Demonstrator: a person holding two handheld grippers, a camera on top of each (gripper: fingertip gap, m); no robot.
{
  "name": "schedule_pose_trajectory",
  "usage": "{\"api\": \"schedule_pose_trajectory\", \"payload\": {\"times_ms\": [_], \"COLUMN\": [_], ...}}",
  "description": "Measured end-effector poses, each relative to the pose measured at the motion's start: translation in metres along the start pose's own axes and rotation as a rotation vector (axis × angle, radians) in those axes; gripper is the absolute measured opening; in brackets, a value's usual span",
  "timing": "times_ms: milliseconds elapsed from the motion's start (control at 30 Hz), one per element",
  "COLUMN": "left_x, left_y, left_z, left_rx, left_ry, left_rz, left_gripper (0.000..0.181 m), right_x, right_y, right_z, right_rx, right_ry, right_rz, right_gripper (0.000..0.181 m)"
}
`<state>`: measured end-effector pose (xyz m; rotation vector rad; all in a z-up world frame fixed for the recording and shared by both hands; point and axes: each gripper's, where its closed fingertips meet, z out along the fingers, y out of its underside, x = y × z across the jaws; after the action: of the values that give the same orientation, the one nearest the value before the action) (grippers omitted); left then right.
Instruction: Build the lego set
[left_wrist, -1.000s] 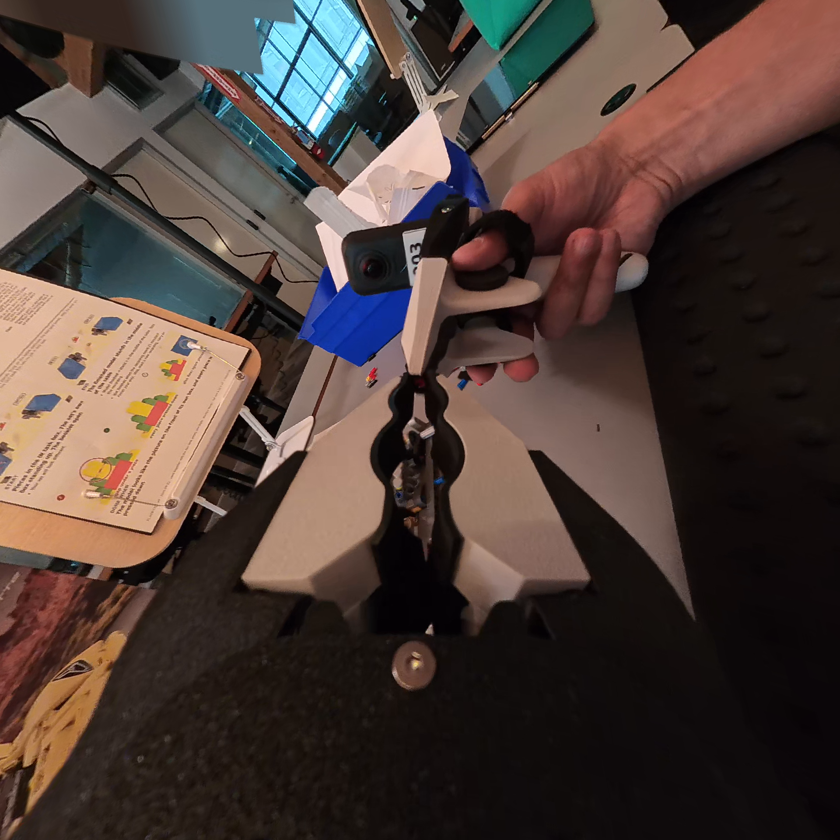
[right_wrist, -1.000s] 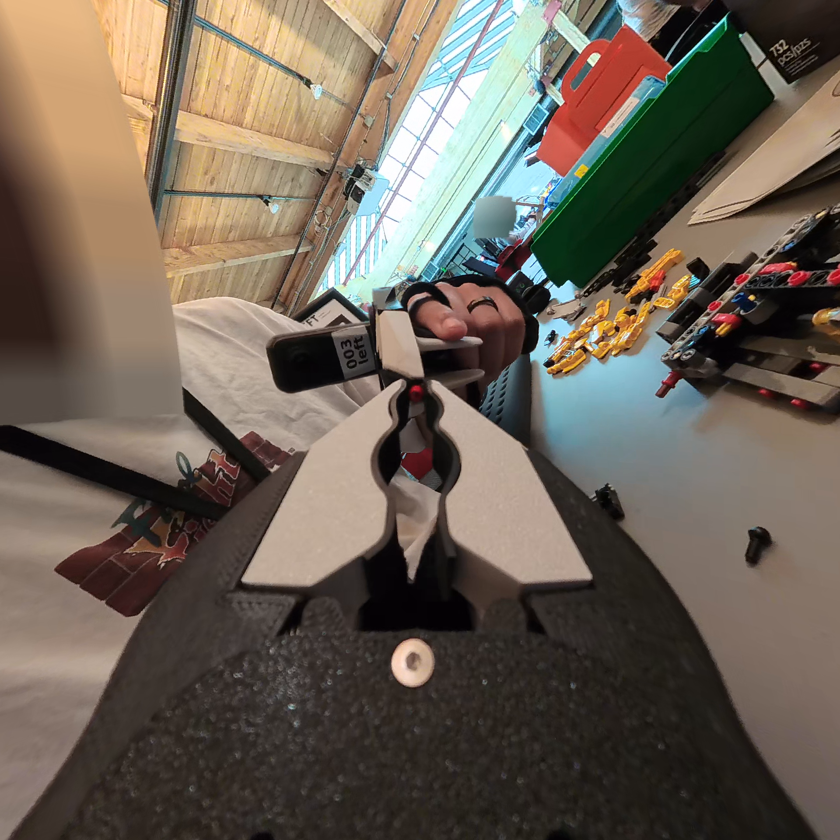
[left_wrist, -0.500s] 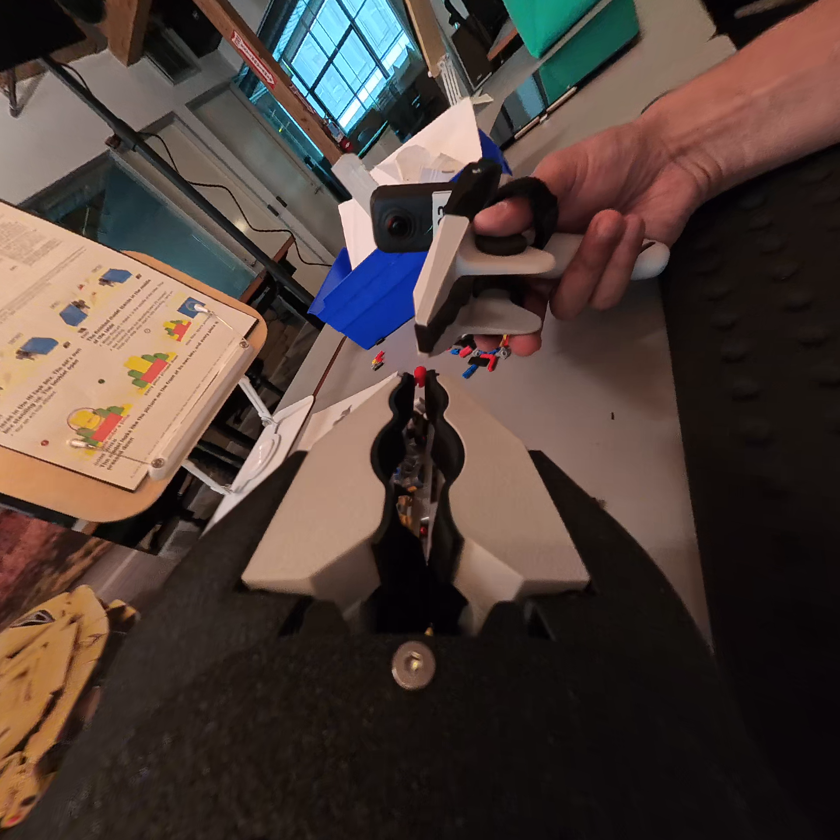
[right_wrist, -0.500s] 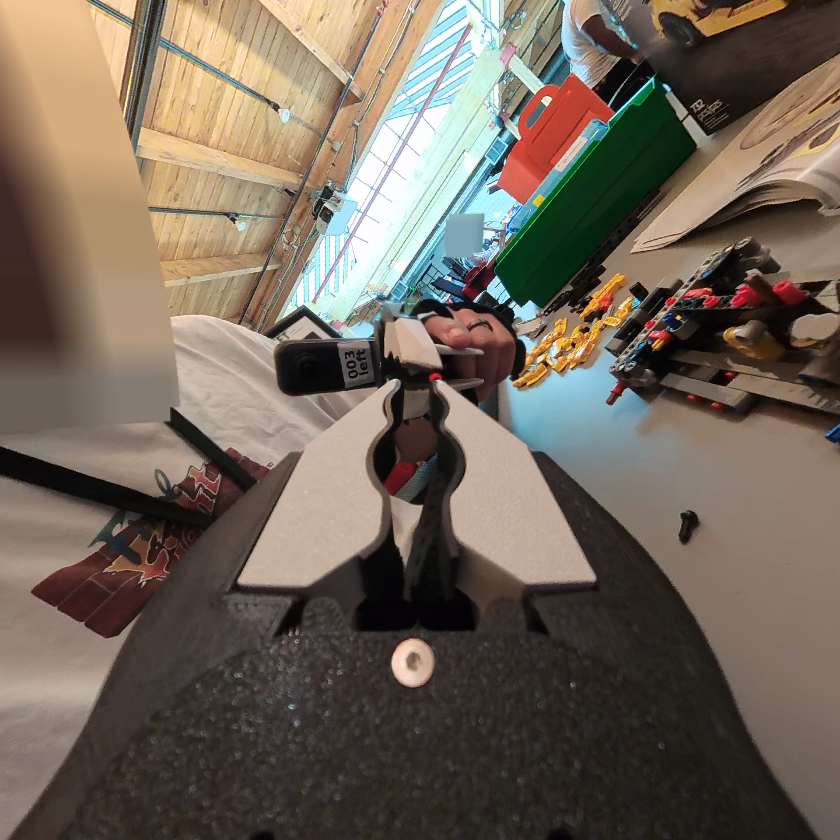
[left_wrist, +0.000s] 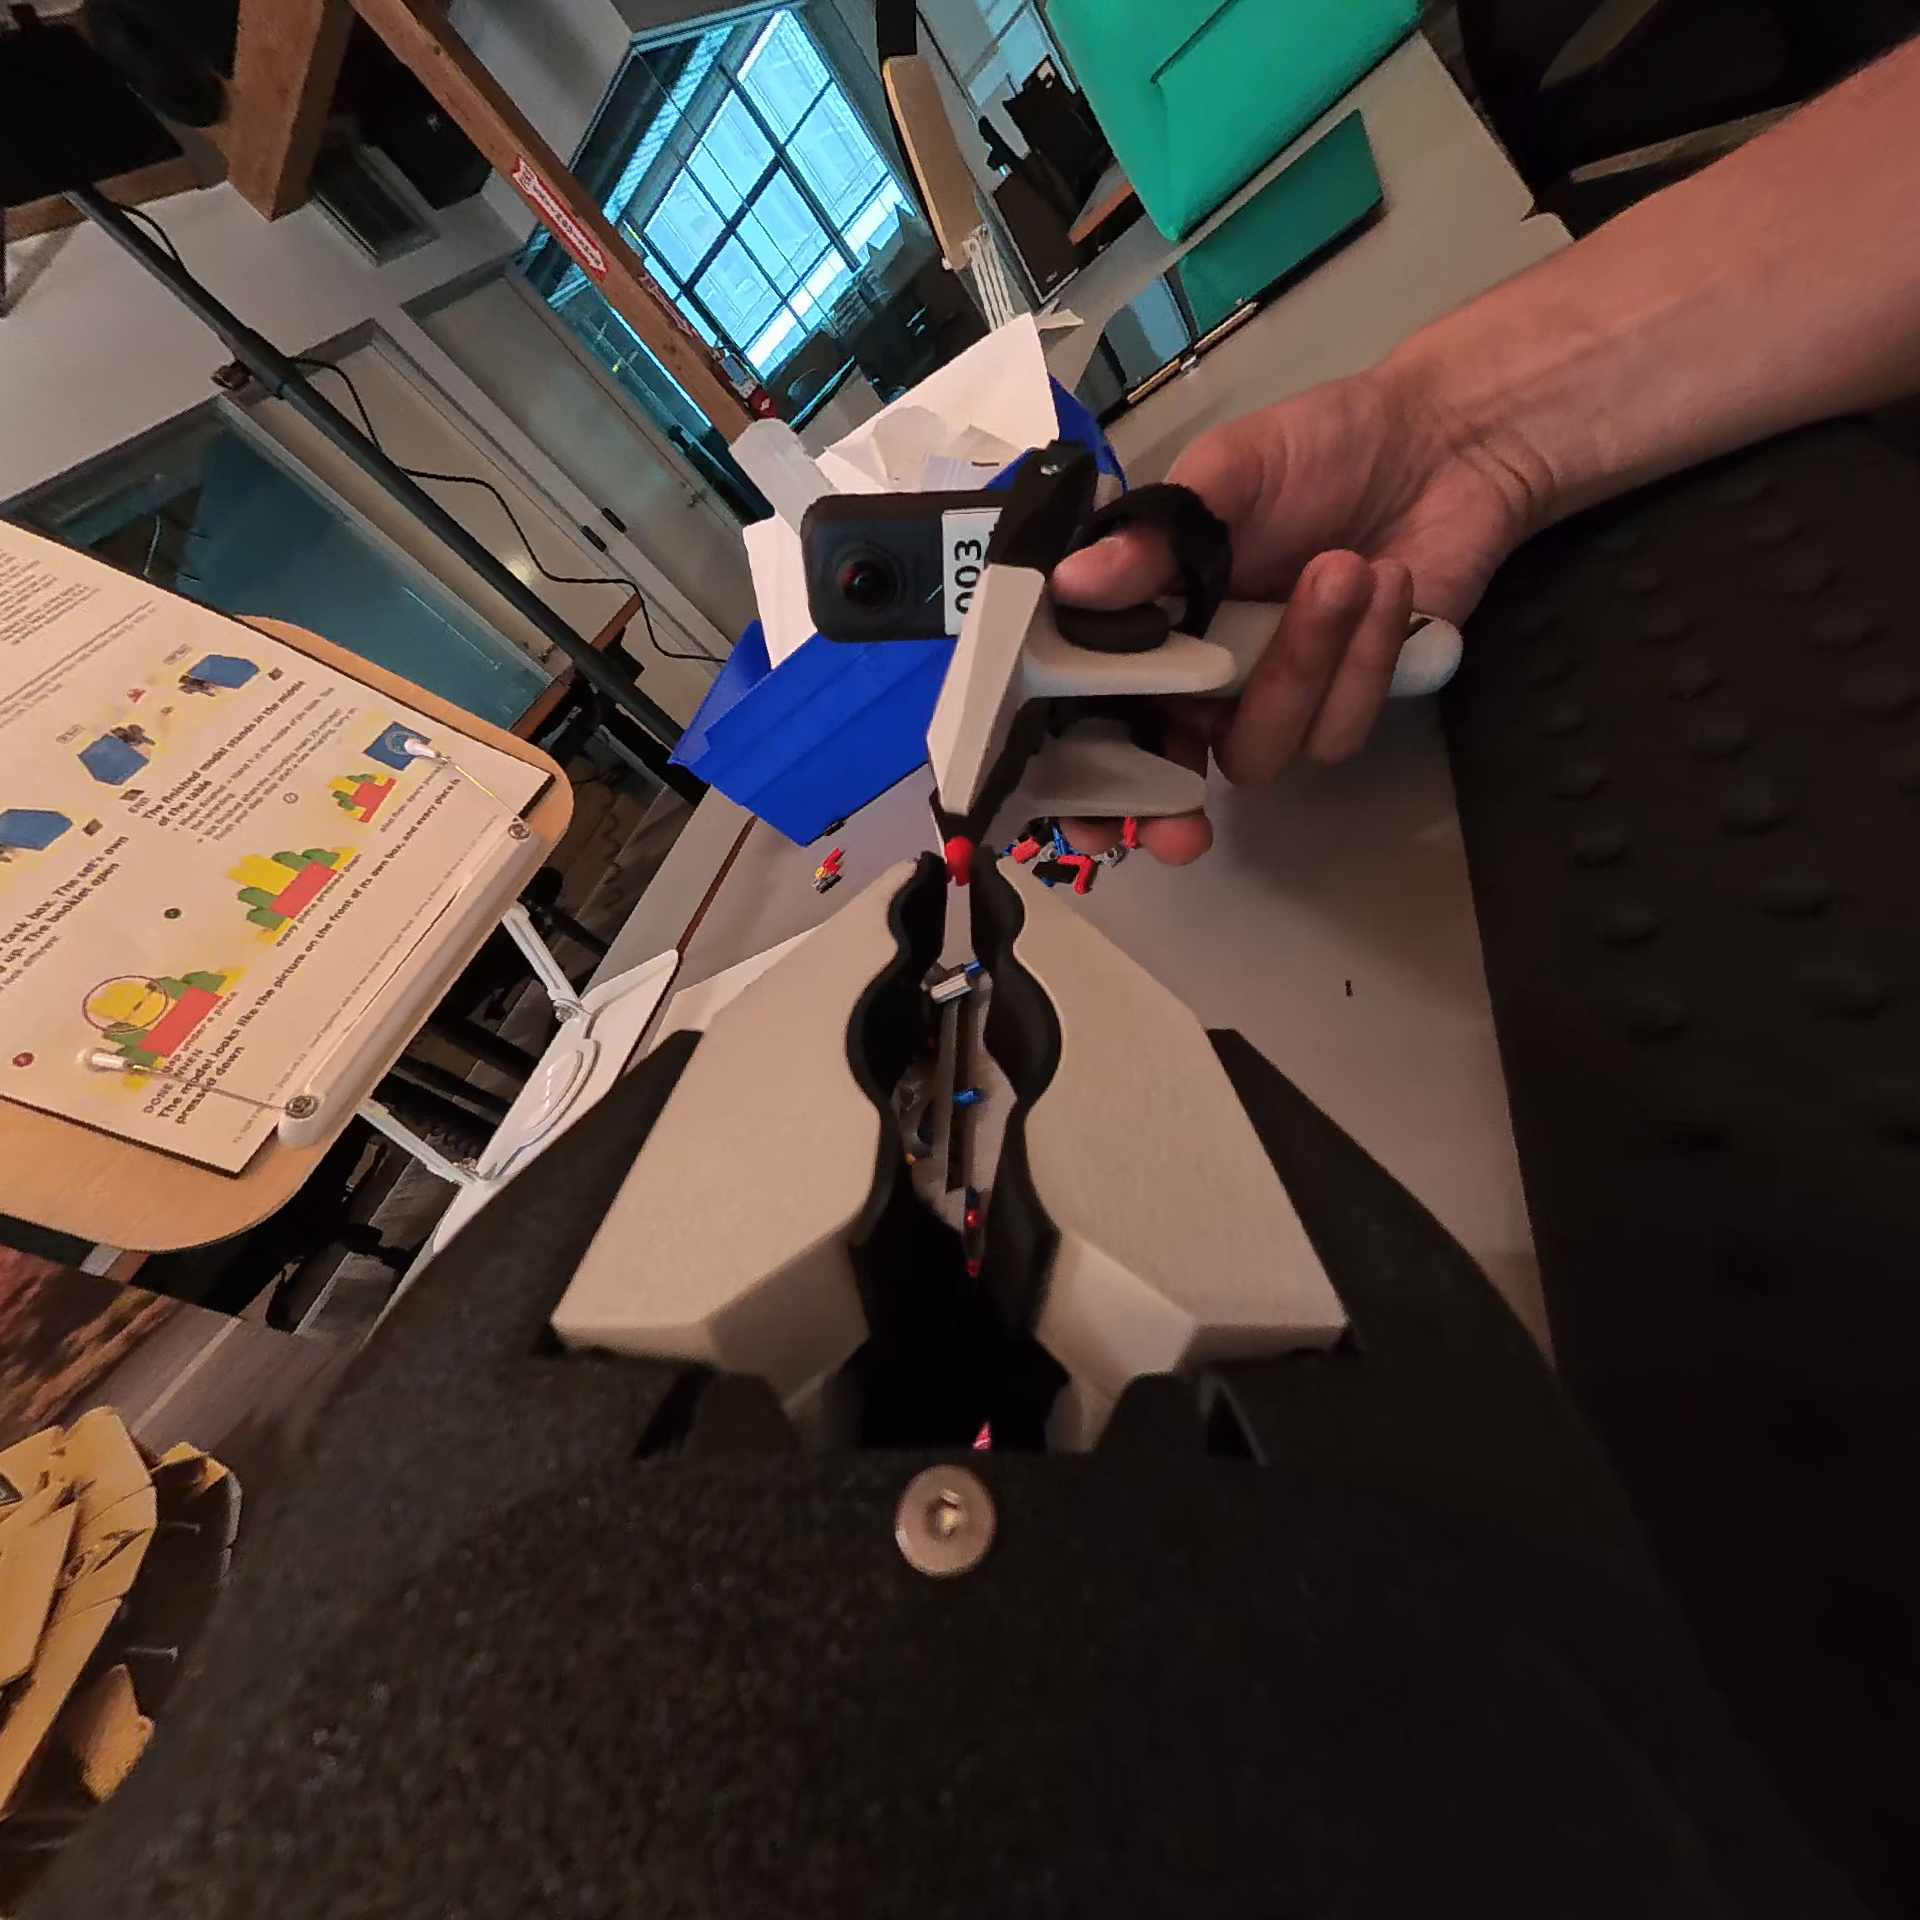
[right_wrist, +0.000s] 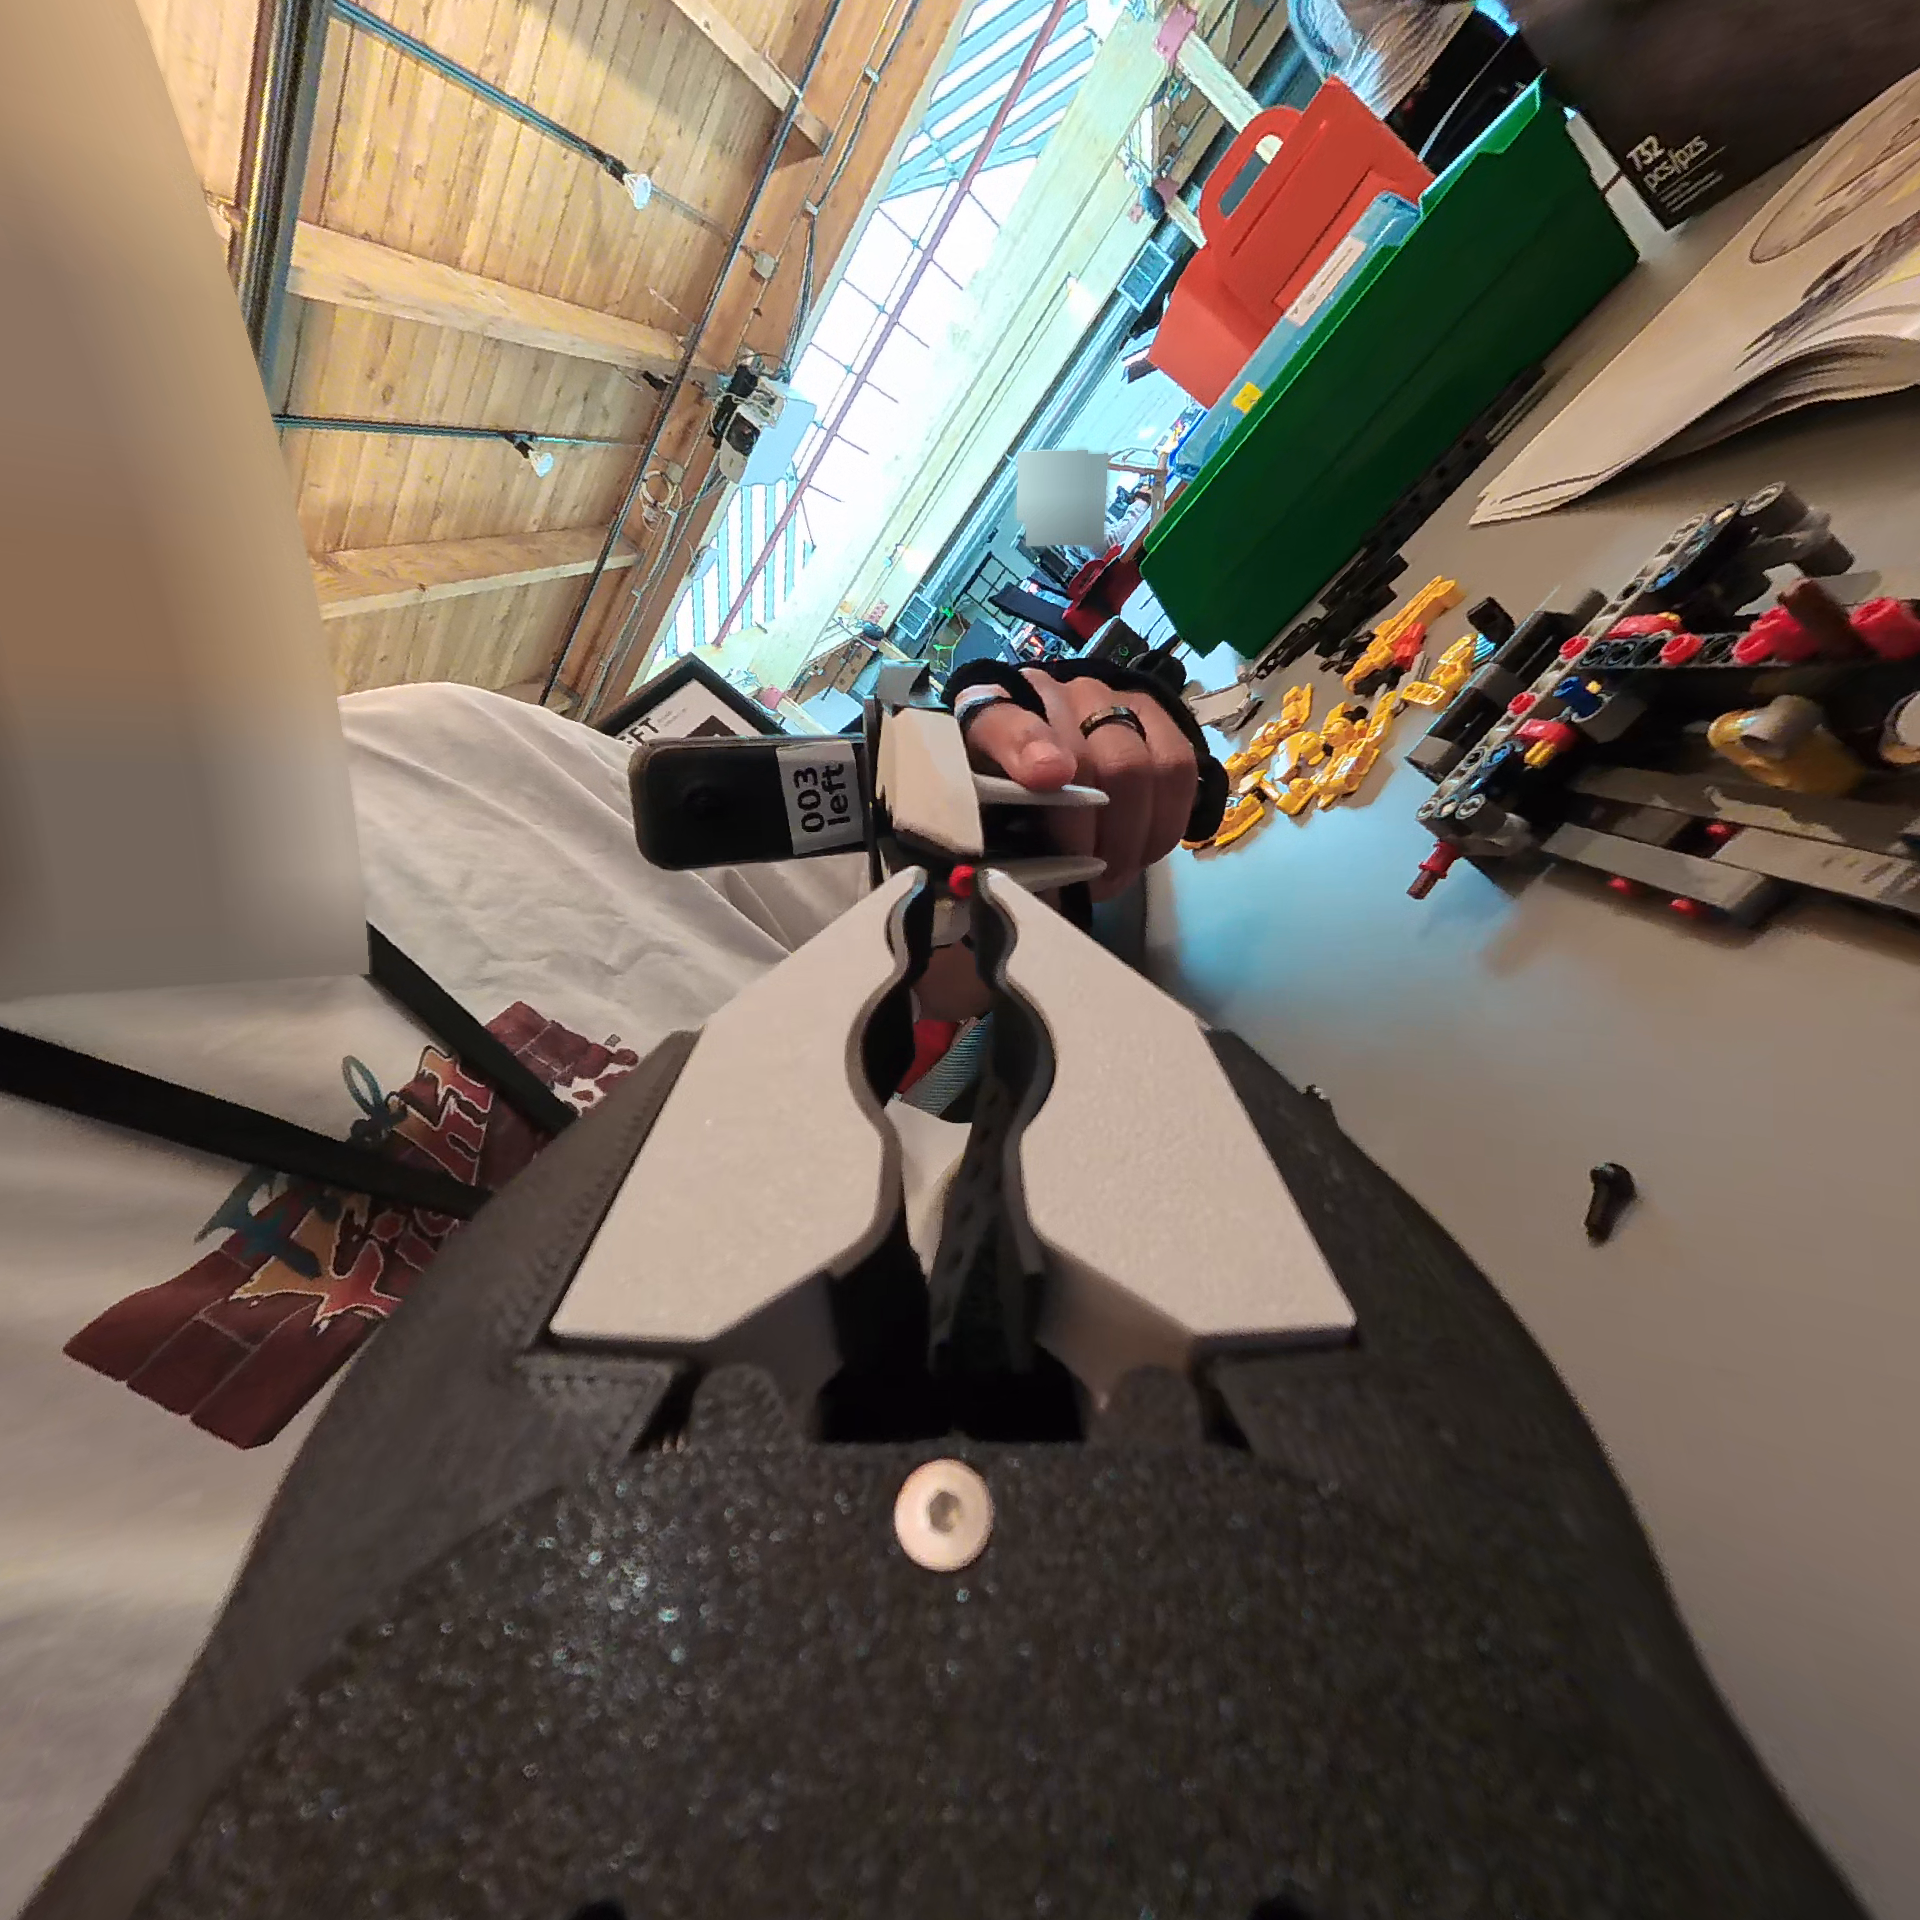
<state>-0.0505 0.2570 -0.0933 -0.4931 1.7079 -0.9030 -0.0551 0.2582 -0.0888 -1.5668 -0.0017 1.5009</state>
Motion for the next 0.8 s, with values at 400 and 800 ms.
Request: {"api": "schedule_pose_trajectory", "payload": {"times_ms": [400, 800], "left_x": [0.0026, 0.0056], "left_y": [-0.0009, 0.0006], "left_z": [0.0014, 0.0015], "left_rx": [-0.002, -0.011], "left_ry": [0.009, 0.021], "left_rz": [0.017, 0.028], "left_gripper": [0.003, 0.003], "right_x": [0.0011, 0.0028], "right_y": [0.0038, 0.0069], "right_z": [0.0012, 0.0018], "right_rx": [-0.02, -0.041], "right_ry": [0.009, 0.024], "right_rz": [-0.003, -0.01], "right_gripper": [0.004, 0.004]}}
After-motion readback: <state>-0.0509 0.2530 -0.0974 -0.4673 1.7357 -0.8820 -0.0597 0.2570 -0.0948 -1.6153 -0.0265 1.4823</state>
